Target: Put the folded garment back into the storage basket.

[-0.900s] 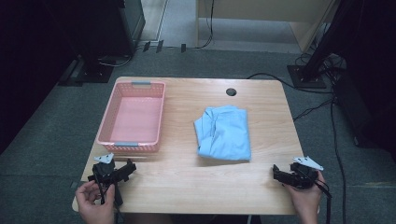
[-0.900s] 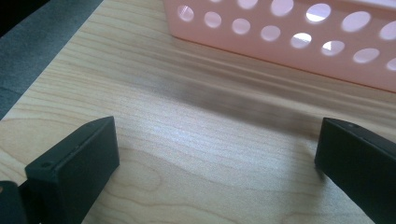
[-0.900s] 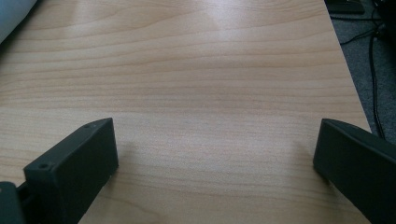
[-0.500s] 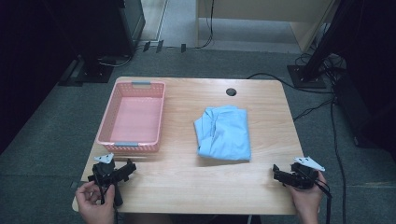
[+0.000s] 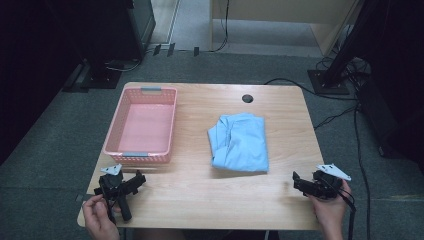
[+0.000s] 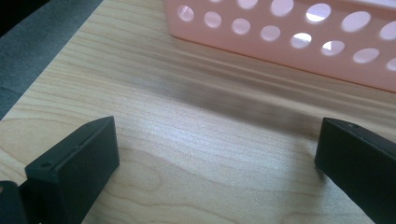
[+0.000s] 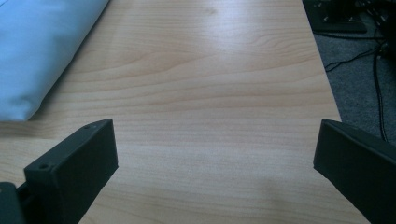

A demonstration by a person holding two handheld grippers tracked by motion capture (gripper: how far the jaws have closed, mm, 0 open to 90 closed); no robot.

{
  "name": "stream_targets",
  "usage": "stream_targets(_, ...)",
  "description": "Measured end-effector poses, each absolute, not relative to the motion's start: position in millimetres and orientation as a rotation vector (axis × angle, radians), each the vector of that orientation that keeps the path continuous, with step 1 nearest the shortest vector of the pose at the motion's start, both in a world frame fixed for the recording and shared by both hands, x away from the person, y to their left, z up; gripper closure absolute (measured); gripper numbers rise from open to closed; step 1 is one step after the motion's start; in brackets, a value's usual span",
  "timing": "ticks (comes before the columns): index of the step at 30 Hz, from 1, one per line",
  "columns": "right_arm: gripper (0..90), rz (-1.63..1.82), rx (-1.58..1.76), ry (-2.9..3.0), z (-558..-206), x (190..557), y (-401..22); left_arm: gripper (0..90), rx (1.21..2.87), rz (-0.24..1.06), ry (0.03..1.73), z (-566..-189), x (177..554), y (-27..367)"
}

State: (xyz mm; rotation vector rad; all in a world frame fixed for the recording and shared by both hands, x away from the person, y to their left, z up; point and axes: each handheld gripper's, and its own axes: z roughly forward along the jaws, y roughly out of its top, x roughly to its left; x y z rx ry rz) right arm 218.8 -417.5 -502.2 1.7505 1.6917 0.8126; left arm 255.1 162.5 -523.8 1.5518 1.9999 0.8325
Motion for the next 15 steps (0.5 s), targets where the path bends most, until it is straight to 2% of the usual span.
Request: stream_targets(15,0.0,0.839,1.715,1.733,-482,231,-404,0.0,1.550,0.832,2.001,-524,255,162)
